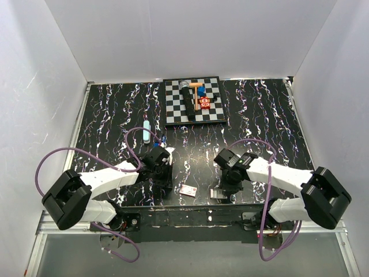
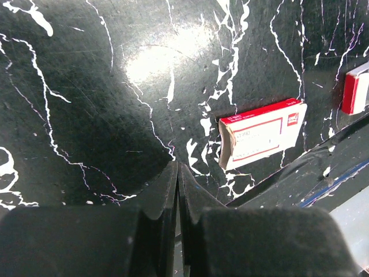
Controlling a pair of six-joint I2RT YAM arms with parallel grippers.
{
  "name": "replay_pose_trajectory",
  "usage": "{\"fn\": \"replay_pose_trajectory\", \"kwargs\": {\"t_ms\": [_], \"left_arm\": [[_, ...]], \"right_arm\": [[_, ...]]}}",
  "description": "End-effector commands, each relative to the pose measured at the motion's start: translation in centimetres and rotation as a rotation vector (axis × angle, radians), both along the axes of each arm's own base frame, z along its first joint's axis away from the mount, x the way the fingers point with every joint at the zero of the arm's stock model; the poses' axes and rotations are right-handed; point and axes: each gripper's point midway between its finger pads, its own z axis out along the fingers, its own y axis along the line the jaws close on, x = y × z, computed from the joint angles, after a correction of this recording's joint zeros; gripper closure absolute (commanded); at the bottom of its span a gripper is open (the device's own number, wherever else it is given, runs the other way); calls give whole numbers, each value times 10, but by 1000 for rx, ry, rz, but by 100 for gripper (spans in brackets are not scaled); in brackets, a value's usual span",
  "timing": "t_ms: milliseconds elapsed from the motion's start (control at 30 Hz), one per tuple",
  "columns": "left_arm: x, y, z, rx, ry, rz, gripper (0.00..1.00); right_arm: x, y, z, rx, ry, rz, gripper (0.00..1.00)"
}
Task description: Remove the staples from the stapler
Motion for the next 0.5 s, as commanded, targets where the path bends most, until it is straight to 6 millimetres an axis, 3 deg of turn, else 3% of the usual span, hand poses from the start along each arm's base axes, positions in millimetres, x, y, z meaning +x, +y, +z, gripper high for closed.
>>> {"fn": "replay_pose_trajectory", "kwargs": {"t_ms": [0, 467], "left_arm": [[-7, -6, -2, -14, 16, -21, 100], [-16, -22, -11, -22, 51, -67, 100]], "right_arm": [[2, 27, 7, 58, -5, 78, 99], [3, 59, 10, 86, 15, 157, 99]]}}
